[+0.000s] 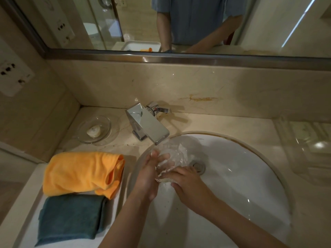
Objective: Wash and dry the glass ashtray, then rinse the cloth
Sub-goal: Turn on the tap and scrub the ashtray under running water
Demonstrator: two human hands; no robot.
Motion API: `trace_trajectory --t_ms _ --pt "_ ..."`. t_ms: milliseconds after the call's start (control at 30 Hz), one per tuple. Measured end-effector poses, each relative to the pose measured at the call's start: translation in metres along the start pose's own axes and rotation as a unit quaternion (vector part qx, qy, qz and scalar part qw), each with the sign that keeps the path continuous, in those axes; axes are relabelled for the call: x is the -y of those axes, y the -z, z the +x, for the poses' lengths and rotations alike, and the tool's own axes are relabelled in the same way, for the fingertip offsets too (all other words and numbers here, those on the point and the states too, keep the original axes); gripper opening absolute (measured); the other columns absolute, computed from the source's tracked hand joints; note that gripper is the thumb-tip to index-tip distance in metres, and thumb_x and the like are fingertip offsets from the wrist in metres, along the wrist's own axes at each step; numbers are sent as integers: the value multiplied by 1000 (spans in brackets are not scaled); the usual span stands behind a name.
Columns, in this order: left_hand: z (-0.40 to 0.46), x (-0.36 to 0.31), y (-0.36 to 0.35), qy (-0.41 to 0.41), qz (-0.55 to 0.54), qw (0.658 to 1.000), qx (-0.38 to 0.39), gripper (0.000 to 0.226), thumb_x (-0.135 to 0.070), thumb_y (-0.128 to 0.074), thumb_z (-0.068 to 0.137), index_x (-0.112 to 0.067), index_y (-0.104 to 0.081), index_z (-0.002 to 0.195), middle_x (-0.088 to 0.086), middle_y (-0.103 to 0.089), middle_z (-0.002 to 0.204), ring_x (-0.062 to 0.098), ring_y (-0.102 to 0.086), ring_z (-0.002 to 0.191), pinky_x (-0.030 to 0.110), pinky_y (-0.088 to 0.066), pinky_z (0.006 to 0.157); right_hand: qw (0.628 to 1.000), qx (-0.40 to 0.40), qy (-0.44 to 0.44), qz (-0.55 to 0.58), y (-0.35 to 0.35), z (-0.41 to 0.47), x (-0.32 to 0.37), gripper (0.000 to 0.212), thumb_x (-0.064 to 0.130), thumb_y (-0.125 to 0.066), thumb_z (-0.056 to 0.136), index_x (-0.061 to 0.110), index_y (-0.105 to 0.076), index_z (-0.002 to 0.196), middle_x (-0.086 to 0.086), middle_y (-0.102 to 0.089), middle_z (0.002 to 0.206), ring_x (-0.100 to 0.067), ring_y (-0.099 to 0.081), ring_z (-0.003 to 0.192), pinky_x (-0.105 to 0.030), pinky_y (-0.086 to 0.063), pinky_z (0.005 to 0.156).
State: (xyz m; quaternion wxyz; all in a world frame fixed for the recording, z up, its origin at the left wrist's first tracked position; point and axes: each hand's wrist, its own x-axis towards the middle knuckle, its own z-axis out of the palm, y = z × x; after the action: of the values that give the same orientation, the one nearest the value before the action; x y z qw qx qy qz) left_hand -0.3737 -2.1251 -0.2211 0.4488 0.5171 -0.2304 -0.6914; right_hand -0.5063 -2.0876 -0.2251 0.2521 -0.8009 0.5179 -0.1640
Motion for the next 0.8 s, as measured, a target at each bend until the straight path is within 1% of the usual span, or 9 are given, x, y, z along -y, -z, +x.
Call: trace_trajectory --t_ms 100,167,233,300,367,467,633,733,800 --pt "0 -6 0 2 -5 1000 1 39 -36 -37 98 -9 -58 115 16 -65 106 28 -64 88 35 -54 68 990 -98 -33 93 -4 3 0 34 33 -43 84 29 -66 109 3 -62 114 -9 -48 111 -51 -40 99" --pt "1 -7 0 -3 2 1000 5 41 -37 -37 98 -9 -56 121 19 -64 115 31 -64 94 37 -54 69 971 -178 -87 134 -1 9 -2 40 34 -52 84 28 -57 123 6 -46 129 -1 -34 121 -41 -34 107" --pt "0 -9 -1 -16 10 1000 17 43 -36 -35 99 -6 -55 123 21 -63 117 36 -63 100 41 -55 76 940 -149 -196 236 8 15 -1 64 28 -60 86 25 -31 143 13 -25 137 2 -21 129 -25 -22 110" --pt "-1 -8 -3 -24 20 999 27 44 -34 -33 99 -4 -55 123 21 -64 117 38 -62 104 45 -52 85 838 -75 -296 452 17 24 -2 69 25 -63 86 24 -26 145 12 -38 136 -6 -42 125 -26 -37 102" --pt "-3 -6 -5 -26 32 997 57 45 -33 -31 100 -2 -56 121 23 -64 116 39 -62 106 49 -51 89 700 -12 -335 630 22 31 -3 36 27 -57 90 15 -56 123 -1 -70 104 -16 -69 88 -30 -55 75" --pt "-6 -7 -10 -38 108 992 54 35 -31 -36 98 -12 -65 107 13 -72 102 28 -69 93 36 -58 70 592 -1 -349 727 23 39 -1 28 30 -49 93 10 -67 90 -9 -67 74 -21 -63 57 -30 -54 54" --pt "-3 -3 -12 -139 285 948 -21 20 -23 -40 98 -17 -56 108 1 -68 91 12 -70 73 29 -58 61 533 -36 -360 765 9 42 -4 31 36 -43 94 19 -66 105 2 -74 85 -24 -66 79 -45 -52 76" --pt "7 5 -9 -174 466 865 -64 32 -26 -37 98 -16 -43 127 7 -61 116 20 -63 100 33 -52 83 534 -27 -371 759 9 42 -3 30 42 -39 95 26 -64 100 8 -75 83 -21 -66 76 -39 -53 67" --pt "12 9 -9 -174 586 789 -58 50 -30 -34 98 -11 -24 142 14 -35 144 28 -36 132 37 -34 107 562 -11 -376 737 10 41 -2 34 46 -37 94 25 -64 98 6 -73 87 -18 -66 77 -34 -54 61"
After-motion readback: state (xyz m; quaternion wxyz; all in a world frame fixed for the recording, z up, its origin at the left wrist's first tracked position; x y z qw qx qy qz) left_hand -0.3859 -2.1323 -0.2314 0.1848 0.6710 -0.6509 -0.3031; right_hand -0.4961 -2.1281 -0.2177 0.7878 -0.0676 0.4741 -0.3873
